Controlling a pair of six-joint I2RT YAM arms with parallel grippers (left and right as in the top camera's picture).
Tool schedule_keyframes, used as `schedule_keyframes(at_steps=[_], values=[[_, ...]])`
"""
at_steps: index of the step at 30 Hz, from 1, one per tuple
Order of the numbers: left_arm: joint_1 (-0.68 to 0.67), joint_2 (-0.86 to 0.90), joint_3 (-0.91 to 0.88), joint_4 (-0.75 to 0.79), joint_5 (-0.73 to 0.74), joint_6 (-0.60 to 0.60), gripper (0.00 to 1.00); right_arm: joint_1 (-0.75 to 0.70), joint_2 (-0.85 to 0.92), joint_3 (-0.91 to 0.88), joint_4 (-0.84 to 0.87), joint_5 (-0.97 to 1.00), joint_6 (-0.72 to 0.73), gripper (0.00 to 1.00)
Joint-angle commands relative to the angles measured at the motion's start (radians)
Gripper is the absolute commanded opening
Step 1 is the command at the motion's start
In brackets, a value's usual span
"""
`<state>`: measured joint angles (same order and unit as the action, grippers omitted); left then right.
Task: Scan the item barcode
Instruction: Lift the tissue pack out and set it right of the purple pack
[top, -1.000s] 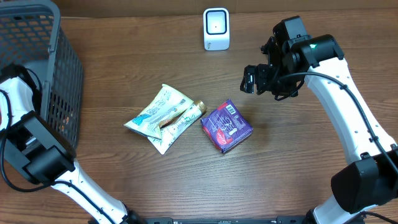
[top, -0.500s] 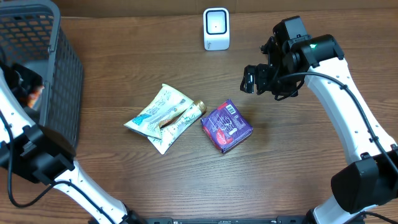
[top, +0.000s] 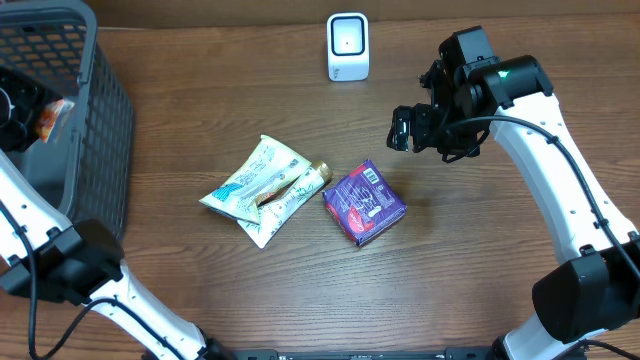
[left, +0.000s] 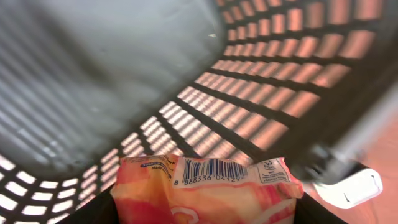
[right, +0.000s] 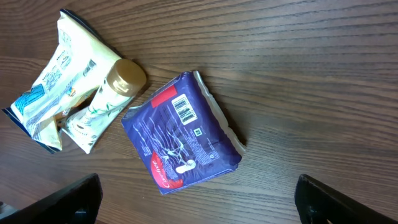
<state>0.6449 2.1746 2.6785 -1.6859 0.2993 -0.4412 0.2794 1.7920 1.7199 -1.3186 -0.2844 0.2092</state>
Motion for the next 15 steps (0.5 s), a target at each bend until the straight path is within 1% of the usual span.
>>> schedule_keyframes(at_steps=[1,8,10,13,14,15], values=[[-0.023,-0.098,0.023,-0.003,0.095,0.019,0.57,0.003,-0.006,-0.001,0.005,-0.005,0.0,1.0],[-0.114,-0.203,0.023,-0.002,0.101,0.02,0.59,0.003,-0.006,-0.001,0.004,-0.005,0.0,1.0],[-0.157,-0.21,0.023,-0.003,0.1,0.047,0.59,0.003,-0.006,-0.001,0.004,-0.005,0.0,1.0],[-0.248,-0.208,0.015,-0.003,0.072,0.084,0.6,0.003,-0.006,-0.001,-0.001,-0.005,0.0,1.0],[-0.289,-0.207,0.008,-0.003,0.043,0.087,0.59,0.003,-0.006,-0.001,-0.008,-0.005,0.0,1.0],[-0.366,-0.207,-0.011,-0.003,-0.019,0.089,0.57,0.003,-0.006,-0.001,-0.022,-0.005,0.0,1.0]])
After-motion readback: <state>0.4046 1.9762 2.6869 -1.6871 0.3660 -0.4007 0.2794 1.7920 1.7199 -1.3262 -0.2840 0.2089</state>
